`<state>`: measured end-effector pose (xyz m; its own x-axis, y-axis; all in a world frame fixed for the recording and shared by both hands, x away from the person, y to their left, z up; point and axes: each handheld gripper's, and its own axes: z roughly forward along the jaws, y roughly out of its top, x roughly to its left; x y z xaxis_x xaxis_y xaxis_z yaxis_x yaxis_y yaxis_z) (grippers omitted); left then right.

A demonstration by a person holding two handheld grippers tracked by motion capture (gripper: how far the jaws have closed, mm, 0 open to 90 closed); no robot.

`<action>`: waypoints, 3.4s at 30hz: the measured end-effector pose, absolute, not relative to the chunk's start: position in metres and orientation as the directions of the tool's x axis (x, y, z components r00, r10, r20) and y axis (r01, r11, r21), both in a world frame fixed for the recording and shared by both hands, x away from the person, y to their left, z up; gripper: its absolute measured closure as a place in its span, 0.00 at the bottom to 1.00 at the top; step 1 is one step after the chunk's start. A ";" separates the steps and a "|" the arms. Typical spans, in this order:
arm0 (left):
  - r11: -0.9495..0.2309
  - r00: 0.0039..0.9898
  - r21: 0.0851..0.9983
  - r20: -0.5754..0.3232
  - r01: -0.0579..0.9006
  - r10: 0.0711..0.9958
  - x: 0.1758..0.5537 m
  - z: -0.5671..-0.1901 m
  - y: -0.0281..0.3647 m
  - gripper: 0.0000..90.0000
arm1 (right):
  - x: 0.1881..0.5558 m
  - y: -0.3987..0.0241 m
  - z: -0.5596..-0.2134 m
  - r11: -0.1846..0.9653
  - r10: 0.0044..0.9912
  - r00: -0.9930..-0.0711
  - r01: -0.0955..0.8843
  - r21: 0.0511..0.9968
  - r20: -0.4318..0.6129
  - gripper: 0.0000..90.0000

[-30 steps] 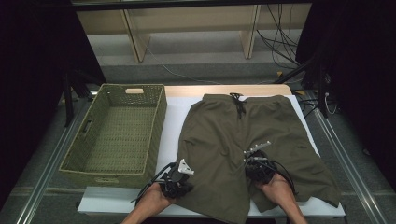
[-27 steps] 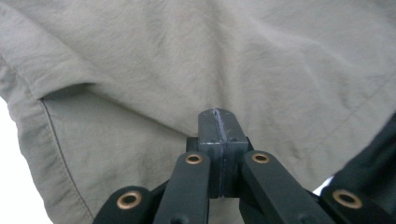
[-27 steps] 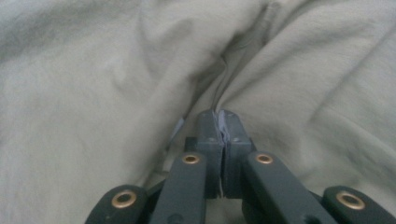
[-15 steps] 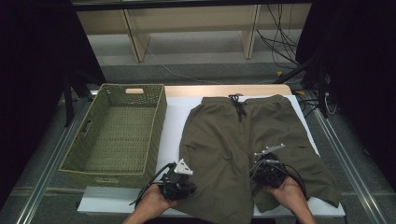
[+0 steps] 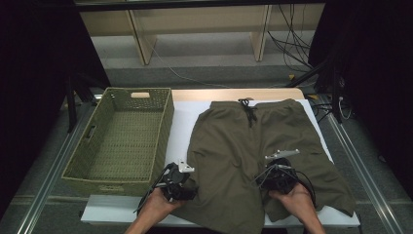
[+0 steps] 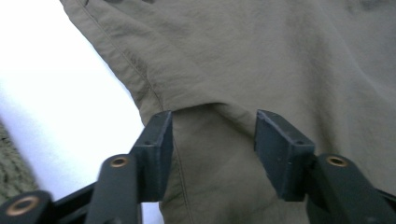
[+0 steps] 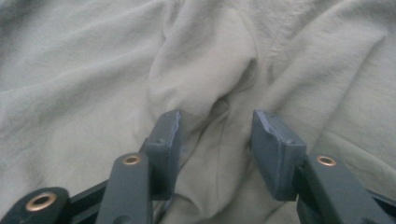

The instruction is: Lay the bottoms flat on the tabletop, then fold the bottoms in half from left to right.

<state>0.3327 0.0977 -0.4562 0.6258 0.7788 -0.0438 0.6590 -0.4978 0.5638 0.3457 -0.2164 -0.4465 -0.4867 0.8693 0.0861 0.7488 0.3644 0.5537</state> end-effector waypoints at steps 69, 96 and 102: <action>-0.376 0.542 0.540 -0.184 0.753 0.820 0.347 -0.459 0.101 0.22 | 0.383 -0.156 -0.389 0.337 0.804 -0.579 0.630 0.700 0.134 0.34; -0.413 0.522 0.481 -0.114 0.773 0.845 0.357 -0.472 0.101 0.42 | 0.441 -0.110 -0.383 0.411 0.799 -0.594 0.648 0.642 0.089 0.30; -0.414 0.542 0.499 -0.138 0.761 0.829 0.356 -0.472 0.105 0.85 | 0.445 -0.114 -0.383 0.402 0.806 -0.584 0.656 0.639 0.093 0.31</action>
<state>0.3562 0.1046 -0.4724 0.5415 0.8292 -0.1382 0.7613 -0.4140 0.4989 0.4454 -0.1140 -0.3827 -0.5843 0.8062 0.0931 0.6561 0.4017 0.6389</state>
